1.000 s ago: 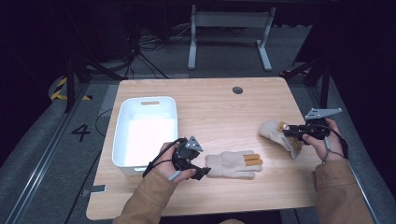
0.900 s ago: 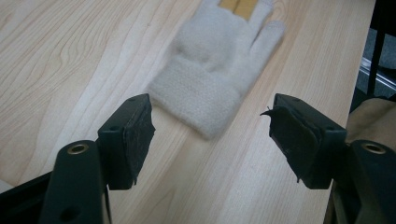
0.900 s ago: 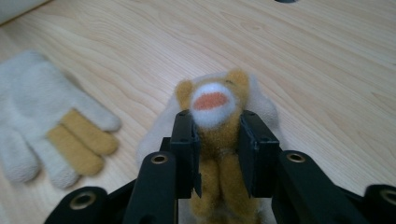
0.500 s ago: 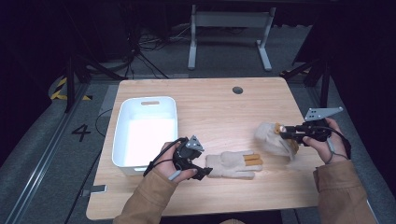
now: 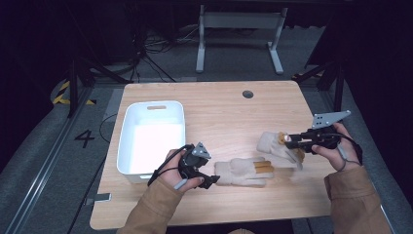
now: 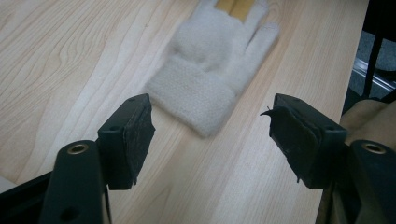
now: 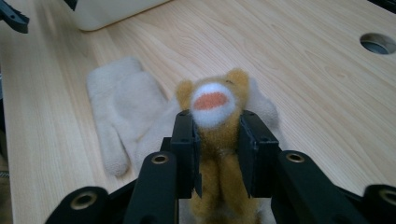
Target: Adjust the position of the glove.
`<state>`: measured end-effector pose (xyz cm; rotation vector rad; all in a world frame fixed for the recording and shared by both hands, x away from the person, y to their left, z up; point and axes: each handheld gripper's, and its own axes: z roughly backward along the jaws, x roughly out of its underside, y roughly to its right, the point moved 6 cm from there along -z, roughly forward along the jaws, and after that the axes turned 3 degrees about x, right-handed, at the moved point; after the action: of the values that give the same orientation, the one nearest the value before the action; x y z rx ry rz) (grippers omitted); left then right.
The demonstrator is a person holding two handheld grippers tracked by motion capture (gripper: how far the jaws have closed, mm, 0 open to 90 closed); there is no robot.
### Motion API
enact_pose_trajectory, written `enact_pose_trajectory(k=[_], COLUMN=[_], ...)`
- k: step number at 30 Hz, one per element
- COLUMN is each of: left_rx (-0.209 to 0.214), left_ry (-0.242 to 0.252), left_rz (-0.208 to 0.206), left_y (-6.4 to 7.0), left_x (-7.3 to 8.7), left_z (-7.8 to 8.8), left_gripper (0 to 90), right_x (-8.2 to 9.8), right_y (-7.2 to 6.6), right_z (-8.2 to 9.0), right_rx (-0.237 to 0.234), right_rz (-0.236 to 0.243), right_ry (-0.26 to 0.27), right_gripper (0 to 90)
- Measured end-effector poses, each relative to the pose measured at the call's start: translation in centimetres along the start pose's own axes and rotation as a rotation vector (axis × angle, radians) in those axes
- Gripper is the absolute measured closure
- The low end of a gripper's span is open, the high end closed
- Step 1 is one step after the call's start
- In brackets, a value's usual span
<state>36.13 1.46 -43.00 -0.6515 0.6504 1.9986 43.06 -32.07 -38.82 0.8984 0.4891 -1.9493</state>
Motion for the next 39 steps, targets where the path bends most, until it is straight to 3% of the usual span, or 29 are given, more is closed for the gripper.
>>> enact_pose_trajectory(k=[14, 39], left_rx=[-0.028, -0.031], left_ry=[0.013, 0.003], left_rz=[0.033, 0.024], left_y=[-0.2, 0.0], left_x=[1.1, 1.2], left_z=[1.3, 1.2], left_gripper=[30.9, 30.8], right_x=[-2.4, -3.7], right_y=[-1.9, -5.2], right_z=[-2.4, -5.9], right_rx=[-0.133, -0.243], right_rz=[0.09, 0.176], right_ry=[0.004, -0.003], right_gripper=[70.1, 70.0])
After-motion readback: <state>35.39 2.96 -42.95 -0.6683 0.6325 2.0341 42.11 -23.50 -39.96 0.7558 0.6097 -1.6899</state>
